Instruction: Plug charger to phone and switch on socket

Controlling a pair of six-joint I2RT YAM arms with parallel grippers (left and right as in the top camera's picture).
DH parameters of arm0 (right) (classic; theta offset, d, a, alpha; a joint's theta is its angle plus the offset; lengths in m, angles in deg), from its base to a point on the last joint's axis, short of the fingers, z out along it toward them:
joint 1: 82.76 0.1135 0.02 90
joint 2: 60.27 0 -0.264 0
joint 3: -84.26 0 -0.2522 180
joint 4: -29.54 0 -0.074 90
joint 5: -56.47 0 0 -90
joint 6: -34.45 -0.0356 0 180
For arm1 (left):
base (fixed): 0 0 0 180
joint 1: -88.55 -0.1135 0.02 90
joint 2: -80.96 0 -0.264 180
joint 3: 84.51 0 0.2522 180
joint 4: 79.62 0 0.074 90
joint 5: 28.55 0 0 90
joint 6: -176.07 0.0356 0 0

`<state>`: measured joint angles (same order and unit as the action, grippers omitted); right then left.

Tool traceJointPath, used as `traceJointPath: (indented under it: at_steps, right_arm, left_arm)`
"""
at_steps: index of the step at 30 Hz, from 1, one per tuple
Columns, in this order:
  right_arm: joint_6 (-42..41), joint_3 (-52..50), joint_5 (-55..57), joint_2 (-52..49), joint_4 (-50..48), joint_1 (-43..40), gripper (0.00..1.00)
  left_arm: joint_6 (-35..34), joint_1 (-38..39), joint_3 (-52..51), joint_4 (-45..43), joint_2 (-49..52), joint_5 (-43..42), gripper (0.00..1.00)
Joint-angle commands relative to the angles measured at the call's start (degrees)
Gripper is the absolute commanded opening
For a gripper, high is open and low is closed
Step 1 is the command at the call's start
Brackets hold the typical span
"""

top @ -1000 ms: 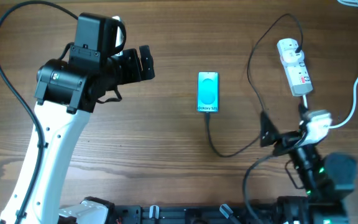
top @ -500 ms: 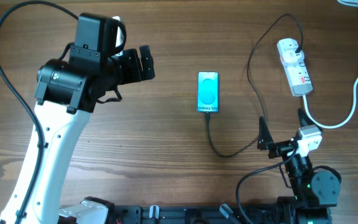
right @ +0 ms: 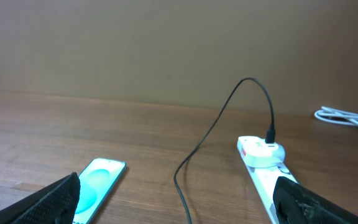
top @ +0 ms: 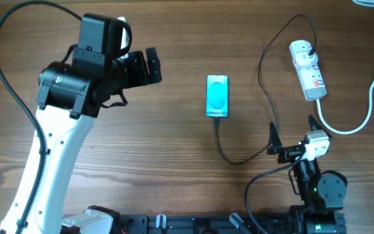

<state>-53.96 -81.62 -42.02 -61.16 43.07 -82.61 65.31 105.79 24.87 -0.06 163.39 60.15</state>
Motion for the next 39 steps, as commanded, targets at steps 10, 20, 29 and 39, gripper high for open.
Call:
traceJointPath:
  at_steps: [10,20,29,39]
  right_arm:
    - [-3.1,0.0,4.7,0.7,0.4,0.3,1.00]
    - [-1.1,0.0,4.0,0.7,0.3,0.3,1.00]
    - [-0.2,0.0,4.0,0.7,0.3,0.3,1.00]
    - [-0.2,0.0,4.0,0.7,0.2,0.3,1.00]
  left_arm:
    - [-0.7,0.0,-0.1,-0.2,-0.1,0.8,1.00]
    - [-0.7,0.0,-0.1,-0.2,-0.1,0.8,1.00]
    - [-0.7,0.0,-0.1,-0.2,-0.1,0.8,1.00]
    - [-0.7,0.0,-0.1,-0.2,-0.1,0.8,1.00]
